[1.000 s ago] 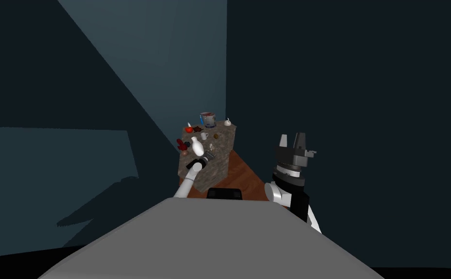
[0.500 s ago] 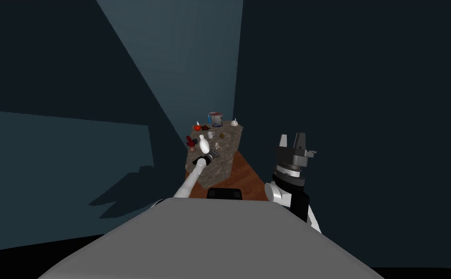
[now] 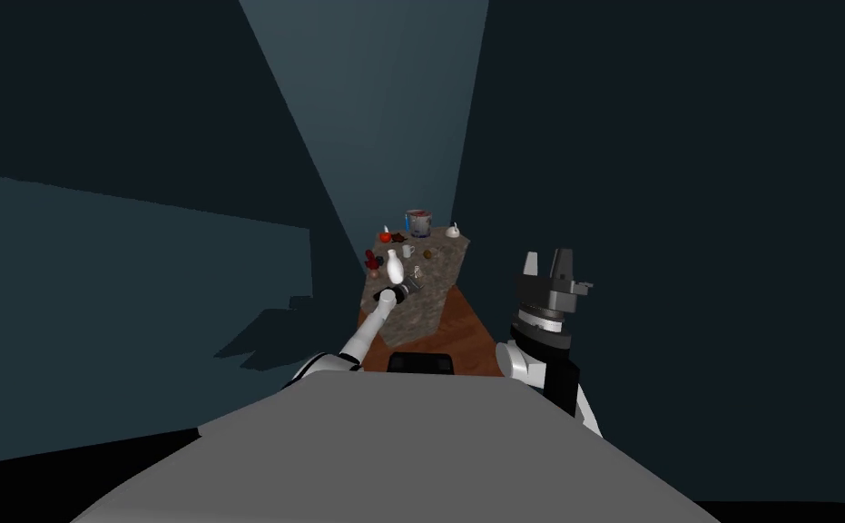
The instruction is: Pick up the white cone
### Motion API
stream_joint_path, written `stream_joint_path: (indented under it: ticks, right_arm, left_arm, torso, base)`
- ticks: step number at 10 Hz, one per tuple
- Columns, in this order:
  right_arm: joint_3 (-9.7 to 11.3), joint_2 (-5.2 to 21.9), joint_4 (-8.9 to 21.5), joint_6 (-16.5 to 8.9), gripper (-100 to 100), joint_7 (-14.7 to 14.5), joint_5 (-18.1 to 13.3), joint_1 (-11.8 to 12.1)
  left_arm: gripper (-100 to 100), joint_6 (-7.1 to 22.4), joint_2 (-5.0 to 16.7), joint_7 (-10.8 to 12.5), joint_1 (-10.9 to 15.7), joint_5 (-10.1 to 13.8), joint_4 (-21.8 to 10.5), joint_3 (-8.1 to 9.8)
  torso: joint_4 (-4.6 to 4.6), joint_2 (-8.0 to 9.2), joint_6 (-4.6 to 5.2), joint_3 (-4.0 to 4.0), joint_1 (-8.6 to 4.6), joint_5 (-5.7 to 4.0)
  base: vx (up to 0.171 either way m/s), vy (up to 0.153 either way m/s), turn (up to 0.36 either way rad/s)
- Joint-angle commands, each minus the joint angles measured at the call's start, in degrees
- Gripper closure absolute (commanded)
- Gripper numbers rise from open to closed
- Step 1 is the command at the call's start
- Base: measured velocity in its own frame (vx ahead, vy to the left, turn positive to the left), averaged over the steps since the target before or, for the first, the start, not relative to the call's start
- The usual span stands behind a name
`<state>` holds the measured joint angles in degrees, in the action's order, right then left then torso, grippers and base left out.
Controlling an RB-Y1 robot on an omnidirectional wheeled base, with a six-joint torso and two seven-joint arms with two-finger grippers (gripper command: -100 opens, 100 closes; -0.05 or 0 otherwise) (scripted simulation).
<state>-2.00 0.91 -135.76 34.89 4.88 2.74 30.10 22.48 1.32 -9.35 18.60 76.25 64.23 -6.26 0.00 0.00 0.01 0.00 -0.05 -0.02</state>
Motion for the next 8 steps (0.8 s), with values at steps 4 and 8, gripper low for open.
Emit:
stream_joint_path:
  ticks: [4, 8]
  right_arm:
    - [0.01, 0.00, 0.00, 0.00, 0, 0.00, 0.00, -0.02]
    - [0.00, 0.00, 0.00, 0.00, 0, 0.00, 0.00, 0.00]
  left_arm:
    - [-100, 0.92, -0.77, -5.27, 6.36, 5.95, -7.20, -0.03]
    - [-100, 2.33, -2.38, -12.19, 10.32, 10.40, -11.93, -1.02]
  torso:
    - [-0.01, -0.03, 0.07, -0.02, 0.03, 0.00]
    - [-0.01, 0.00, -0.01, -0.01, 0.05, 0.01]
  base:
    - [-0.007, -0.005, 0.095]
    - [-0.011, -0.005, 0.204]
